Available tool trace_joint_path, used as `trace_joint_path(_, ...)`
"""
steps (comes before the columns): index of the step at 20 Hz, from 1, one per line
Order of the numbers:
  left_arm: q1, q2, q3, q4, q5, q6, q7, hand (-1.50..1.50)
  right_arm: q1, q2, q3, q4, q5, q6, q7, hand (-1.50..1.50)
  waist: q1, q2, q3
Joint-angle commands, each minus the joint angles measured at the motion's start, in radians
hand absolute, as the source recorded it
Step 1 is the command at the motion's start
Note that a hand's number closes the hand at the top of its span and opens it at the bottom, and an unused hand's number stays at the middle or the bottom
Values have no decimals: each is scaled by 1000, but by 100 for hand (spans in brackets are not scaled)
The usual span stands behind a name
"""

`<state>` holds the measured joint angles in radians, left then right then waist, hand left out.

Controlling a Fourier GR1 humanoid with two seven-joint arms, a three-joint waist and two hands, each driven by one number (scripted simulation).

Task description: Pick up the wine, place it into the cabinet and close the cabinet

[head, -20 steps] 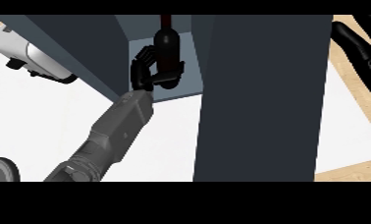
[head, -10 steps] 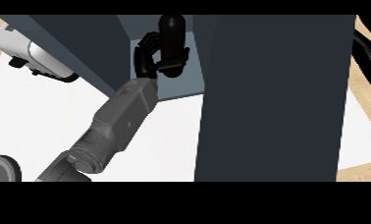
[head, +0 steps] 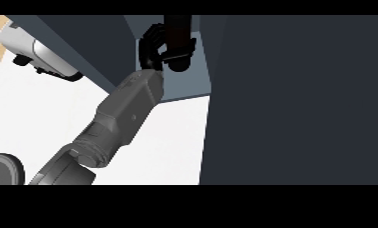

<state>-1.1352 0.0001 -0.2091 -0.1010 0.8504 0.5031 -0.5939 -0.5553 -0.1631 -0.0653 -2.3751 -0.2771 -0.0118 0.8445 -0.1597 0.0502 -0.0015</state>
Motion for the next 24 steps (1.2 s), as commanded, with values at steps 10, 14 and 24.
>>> trace_joint_path(10, -40, 73, -129, 100, -148, 142, 4, 150, 18, -6, -5, -15, -14, 24, -10, -150, 0, 11, 2)
trace_joint_path(14, -18, 78, -141, 100, -162, 203, -3, 150, 28, 1, -5, -26, -16, 24, -14, -150, -7, 14, 1)
trace_joint_path(24, 27, 110, -189, 101, -215, 276, 62, 150, 11, 4, 11, -12, -17, 34, -21, -150, -8, 24, -1)
